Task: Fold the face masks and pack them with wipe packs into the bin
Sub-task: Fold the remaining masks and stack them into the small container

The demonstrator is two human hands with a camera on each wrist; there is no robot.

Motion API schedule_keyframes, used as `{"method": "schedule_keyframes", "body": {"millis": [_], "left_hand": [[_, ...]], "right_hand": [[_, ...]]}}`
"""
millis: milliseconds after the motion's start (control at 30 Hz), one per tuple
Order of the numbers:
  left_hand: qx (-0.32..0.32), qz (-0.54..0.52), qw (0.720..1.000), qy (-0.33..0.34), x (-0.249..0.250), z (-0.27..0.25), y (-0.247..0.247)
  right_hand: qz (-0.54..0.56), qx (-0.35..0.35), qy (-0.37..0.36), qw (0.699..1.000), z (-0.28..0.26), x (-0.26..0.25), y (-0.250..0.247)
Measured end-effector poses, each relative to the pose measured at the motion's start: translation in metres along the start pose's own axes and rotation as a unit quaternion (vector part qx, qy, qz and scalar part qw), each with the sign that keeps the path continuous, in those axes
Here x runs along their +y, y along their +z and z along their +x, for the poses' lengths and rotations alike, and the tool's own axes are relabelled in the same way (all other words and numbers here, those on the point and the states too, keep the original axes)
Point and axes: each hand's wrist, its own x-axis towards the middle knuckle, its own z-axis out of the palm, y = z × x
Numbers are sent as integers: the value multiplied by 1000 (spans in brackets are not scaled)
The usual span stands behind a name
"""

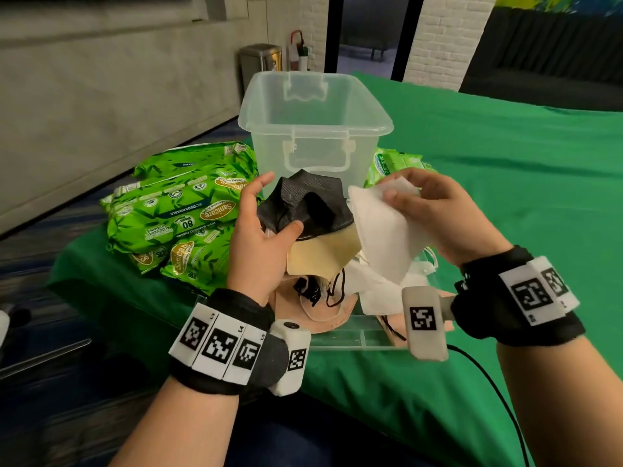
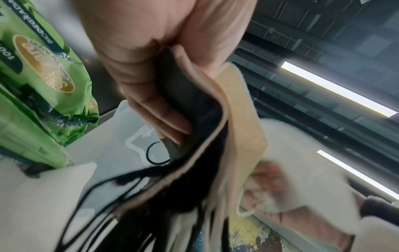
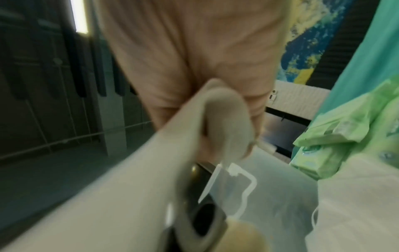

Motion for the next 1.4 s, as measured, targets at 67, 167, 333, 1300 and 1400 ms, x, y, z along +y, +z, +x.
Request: {"method": "schedule_keyframes", "body": {"millis": [67, 167, 333, 1300, 1400], "left_hand": [[-10, 13, 1000, 10, -1, 1, 2], [-26, 41, 999, 19, -2, 0, 6], [-65, 65, 996, 6, -1, -1, 4], [-71, 30, 995, -56, 2, -4, 8], [-47, -1, 993, -105, 6, -5, 9]], "right_hand": [[27, -134, 7, 991, -6, -7, 3], [-85, -266, 27, 960, -10, -10, 19], [-127, -221, 35, 966, 0, -3, 30], [44, 50, -108, 992, 10, -4, 10], [113, 33, -160, 980, 9, -9, 10]]}}
